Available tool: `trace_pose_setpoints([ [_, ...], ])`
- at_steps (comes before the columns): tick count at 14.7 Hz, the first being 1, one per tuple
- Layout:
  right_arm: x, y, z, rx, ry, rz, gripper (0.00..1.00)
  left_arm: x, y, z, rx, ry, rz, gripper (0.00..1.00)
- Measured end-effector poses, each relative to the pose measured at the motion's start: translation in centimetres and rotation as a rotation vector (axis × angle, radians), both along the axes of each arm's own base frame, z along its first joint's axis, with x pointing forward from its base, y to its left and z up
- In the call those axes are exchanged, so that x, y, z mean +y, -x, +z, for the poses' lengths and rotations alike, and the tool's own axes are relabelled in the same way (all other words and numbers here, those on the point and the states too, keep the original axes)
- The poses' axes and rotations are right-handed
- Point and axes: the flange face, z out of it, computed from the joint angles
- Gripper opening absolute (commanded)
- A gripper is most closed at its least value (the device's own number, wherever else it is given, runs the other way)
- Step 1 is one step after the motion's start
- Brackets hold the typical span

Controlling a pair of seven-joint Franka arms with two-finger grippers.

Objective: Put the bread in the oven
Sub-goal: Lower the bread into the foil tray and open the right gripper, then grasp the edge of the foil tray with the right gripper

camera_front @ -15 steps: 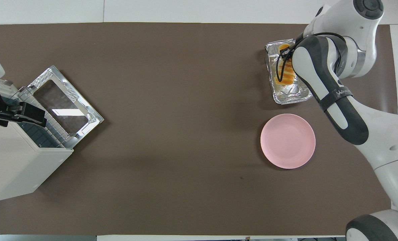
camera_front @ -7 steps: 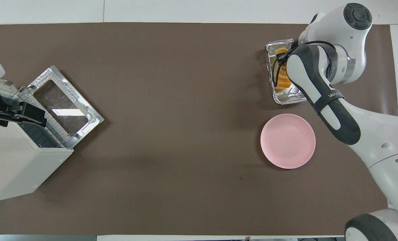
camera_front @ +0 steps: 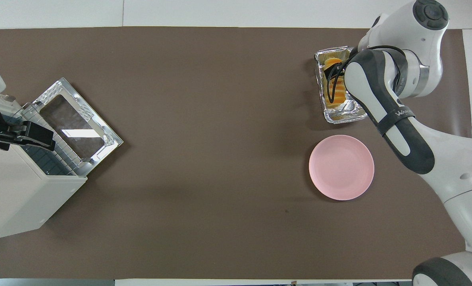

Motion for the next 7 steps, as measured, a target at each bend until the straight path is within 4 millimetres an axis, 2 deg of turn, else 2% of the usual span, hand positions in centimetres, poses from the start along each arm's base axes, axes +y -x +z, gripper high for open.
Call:
trace_pose_setpoints([
  [4, -1.7, -0.1, 0.1, -0.009, 0.065, 0.018, 1.0, 0.0, 0.0, 0.0, 0.0, 0.0, 0.0, 1.0],
  [7, -2.9, -0.3, -0.1, -0.029, 0.081, 0.029, 0.95, 0.0, 0.0, 0.0, 0.0, 0.0, 0.0, 1.0],
])
